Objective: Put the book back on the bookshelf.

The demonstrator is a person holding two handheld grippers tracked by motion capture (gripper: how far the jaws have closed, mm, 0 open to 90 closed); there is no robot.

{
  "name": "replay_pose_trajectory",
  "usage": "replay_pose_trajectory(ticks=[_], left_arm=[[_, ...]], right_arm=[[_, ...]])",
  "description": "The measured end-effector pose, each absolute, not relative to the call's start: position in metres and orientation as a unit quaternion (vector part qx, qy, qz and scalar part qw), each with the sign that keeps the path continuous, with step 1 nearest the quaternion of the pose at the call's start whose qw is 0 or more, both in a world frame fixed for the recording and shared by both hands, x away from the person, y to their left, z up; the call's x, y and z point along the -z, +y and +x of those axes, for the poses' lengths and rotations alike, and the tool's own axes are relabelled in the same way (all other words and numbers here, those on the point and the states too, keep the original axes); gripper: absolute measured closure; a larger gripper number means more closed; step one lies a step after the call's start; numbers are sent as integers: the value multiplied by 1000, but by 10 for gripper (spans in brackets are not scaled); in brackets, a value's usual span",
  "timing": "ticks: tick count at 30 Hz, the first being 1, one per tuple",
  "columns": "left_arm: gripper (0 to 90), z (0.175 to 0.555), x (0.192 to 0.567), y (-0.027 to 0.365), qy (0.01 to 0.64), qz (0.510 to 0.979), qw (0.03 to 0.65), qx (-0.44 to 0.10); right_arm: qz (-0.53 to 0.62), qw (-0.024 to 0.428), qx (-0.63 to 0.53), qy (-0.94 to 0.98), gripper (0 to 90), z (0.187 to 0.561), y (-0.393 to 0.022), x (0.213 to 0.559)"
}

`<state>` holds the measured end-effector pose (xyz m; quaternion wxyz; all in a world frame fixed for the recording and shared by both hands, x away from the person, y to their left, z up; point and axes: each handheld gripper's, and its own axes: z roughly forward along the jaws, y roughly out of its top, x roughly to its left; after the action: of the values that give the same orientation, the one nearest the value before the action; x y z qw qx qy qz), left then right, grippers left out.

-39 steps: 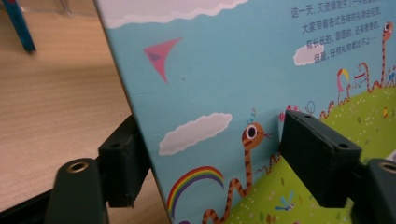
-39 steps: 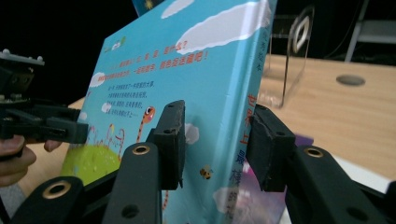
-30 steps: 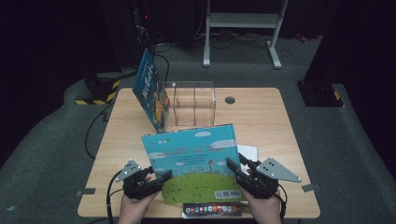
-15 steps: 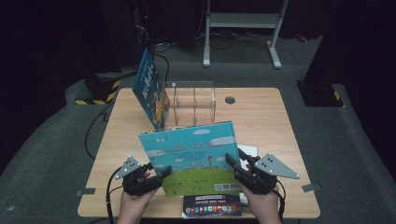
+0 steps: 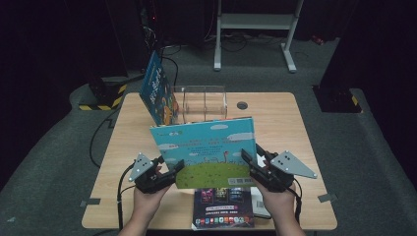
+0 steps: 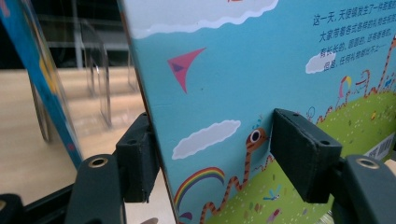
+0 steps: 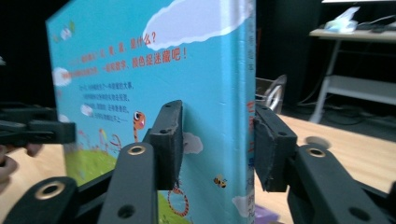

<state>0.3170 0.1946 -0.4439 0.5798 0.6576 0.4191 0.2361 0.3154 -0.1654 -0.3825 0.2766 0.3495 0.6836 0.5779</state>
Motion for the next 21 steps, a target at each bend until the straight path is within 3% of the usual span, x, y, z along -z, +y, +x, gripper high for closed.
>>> replay_pose_trajectory(ticks=[21], left_arm=[[350, 349, 448, 179, 394, 638, 605, -269]], right_arm=[[355, 308, -579, 666, 552, 334, -176, 383]])
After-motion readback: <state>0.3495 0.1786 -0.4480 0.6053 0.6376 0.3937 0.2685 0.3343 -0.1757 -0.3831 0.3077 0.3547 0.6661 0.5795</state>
